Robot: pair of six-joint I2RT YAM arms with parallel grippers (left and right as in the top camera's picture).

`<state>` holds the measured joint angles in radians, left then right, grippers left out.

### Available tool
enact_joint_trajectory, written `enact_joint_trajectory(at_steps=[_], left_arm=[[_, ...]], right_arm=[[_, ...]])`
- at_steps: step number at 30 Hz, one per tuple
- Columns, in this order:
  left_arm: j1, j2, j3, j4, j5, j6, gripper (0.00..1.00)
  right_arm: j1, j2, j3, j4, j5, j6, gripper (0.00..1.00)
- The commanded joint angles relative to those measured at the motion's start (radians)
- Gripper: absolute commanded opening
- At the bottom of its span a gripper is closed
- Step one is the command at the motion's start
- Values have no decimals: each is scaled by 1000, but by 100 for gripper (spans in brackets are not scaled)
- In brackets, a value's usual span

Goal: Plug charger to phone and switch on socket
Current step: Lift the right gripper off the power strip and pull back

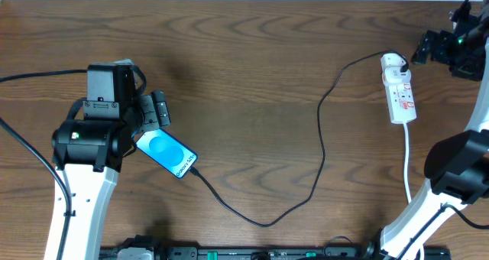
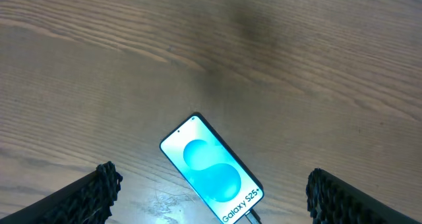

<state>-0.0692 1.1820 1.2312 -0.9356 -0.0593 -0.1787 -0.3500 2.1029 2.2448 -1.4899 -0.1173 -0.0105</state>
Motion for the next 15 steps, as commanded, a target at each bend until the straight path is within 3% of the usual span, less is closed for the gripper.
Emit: enact_joint_trajectory(at_steps=[1,15], left_arm=[[-4,0,16,-3,-20,14,93],[-4,0,16,-3,-20,14,93]], right_arm=[[16,-16,-20,-2,22,10,99],[18,-35,-90,3,44,14,99]])
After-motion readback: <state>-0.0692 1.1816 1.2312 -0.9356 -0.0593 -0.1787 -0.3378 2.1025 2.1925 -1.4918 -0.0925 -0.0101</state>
